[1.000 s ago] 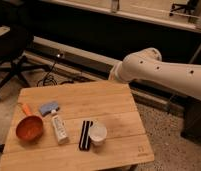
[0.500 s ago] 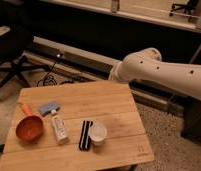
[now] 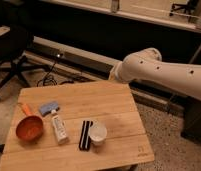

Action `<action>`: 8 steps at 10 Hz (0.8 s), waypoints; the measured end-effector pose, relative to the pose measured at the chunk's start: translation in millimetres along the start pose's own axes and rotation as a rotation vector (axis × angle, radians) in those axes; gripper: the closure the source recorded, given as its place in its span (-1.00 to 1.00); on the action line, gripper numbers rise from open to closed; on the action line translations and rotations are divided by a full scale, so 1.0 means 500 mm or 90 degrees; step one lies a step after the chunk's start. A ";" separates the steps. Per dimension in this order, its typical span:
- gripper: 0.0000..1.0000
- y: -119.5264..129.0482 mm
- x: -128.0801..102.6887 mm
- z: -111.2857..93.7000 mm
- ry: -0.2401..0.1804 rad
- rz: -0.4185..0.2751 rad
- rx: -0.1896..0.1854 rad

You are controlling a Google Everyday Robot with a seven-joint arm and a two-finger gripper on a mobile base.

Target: Place the white sponge in the ceramic bowl

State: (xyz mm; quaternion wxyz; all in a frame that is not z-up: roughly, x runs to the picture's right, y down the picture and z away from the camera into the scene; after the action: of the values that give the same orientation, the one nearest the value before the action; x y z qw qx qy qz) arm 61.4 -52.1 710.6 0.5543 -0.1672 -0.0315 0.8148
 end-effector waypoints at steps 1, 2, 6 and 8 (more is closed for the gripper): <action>0.90 0.000 0.000 0.000 0.000 0.000 0.000; 0.90 0.000 0.000 0.000 -0.001 0.000 0.000; 0.95 0.021 -0.036 -0.037 -0.046 -0.046 0.032; 0.99 0.065 -0.055 -0.042 -0.068 -0.104 0.053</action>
State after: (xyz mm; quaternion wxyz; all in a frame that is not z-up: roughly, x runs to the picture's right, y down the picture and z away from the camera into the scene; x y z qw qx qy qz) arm 47.9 -92.3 689.6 0.6226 -0.0970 -0.0408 0.7754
